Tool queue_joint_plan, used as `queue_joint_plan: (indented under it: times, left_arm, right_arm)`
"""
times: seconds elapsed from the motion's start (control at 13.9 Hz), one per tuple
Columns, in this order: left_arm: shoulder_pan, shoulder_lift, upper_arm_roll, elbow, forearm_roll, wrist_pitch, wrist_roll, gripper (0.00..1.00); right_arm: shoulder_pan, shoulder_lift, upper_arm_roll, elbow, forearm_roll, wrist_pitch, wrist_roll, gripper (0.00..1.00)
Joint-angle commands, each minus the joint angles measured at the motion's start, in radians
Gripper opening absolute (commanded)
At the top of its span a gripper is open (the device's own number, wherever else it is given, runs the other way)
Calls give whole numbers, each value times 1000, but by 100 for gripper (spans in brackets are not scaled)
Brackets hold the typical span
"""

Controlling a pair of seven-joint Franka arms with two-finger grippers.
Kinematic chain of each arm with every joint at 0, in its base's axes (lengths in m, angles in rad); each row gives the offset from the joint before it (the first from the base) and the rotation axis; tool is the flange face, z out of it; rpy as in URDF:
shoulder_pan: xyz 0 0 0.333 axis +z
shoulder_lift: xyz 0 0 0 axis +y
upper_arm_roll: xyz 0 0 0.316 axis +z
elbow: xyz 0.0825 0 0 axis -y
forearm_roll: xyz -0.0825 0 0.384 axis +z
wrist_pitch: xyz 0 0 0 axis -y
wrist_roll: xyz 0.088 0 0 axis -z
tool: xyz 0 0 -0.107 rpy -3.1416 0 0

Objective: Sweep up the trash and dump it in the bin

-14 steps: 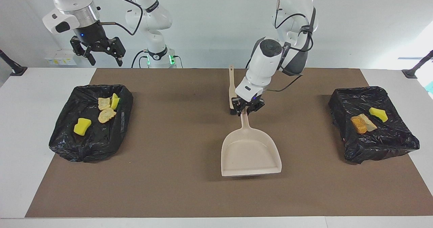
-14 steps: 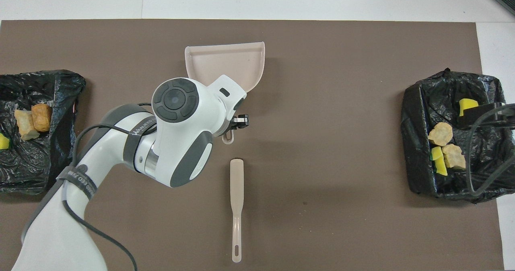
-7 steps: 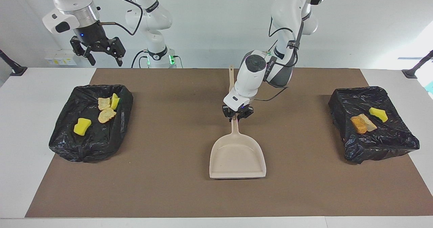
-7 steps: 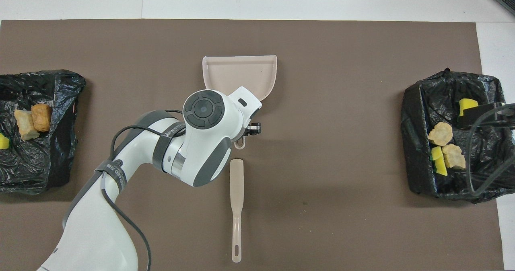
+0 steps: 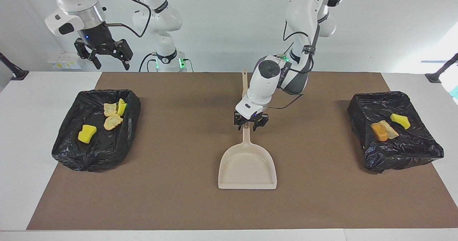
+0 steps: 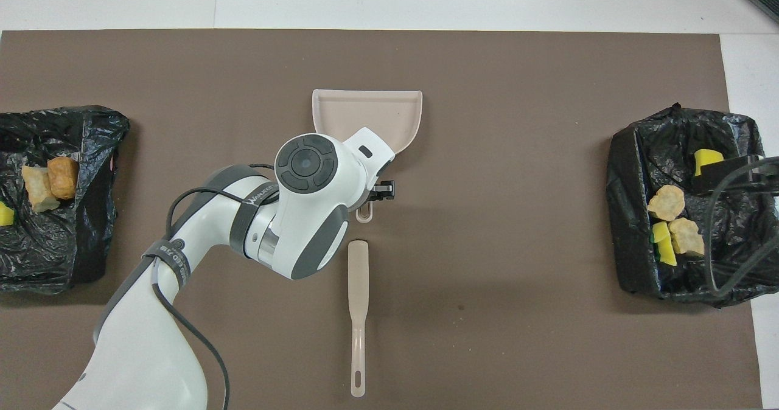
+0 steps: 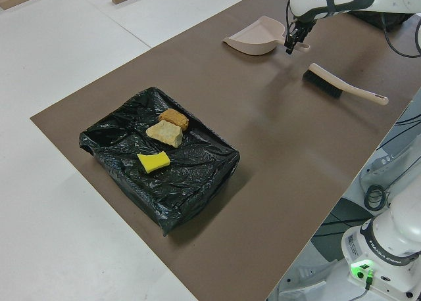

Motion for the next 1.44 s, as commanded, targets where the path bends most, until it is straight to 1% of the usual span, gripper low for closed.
queue_joint_plan:
  times: [0.0, 0.14, 0.29, 0.43, 0.57, 0.65, 0.93, 1.08, 1.15, 1.22, 1.36]
  left_arm:
    - [51, -92, 12, -11, -1, -103, 13, 100]
    - [103, -144, 12, -12, 0, -146, 21, 100]
    - [157, -199, 14, -18, 0, -238, 51, 100]
    - [234, -257, 12, -26, 0, -334, 96, 100]
    - [301, -296, 12, -27, 0, -420, 120, 100]
    - [332, -305, 12, -27, 0, -437, 154, 100]
    - [476, -383, 14, -20, 0, -563, 391, 100]
    - [498, -403, 15, -1, 19, -624, 448, 100]
    - [498, -412, 18, 14, 54, -649, 467, 100]
    - [496, -417, 26, 46, 82, -681, 478, 100]
    - [495, -418, 27, 123, 91, -782, 482, 100]
  right_arm:
    - [-5, -17, 2, -21, 15, 2, 14, 100]
    - [-5, -17, 2, -21, 15, 2, 14, 100]
    - [-5, -17, 2, -21, 15, 2, 14, 100]
    - [-5, -17, 2, -21, 15, 2, 14, 100]
    - [-5, -17, 2, -21, 15, 2, 14, 100]
    - [-5, -17, 3, -21, 15, 2, 14, 100]
    - [-5, -17, 3, -21, 15, 2, 14, 100]
    - [-5, -17, 3, -21, 15, 1, 14, 100]
    - [-5, -17, 2, -21, 15, 2, 14, 100]
    - [-5, -17, 3, -21, 15, 2, 14, 100]
    - [-5, -17, 2, -21, 15, 2, 14, 100]
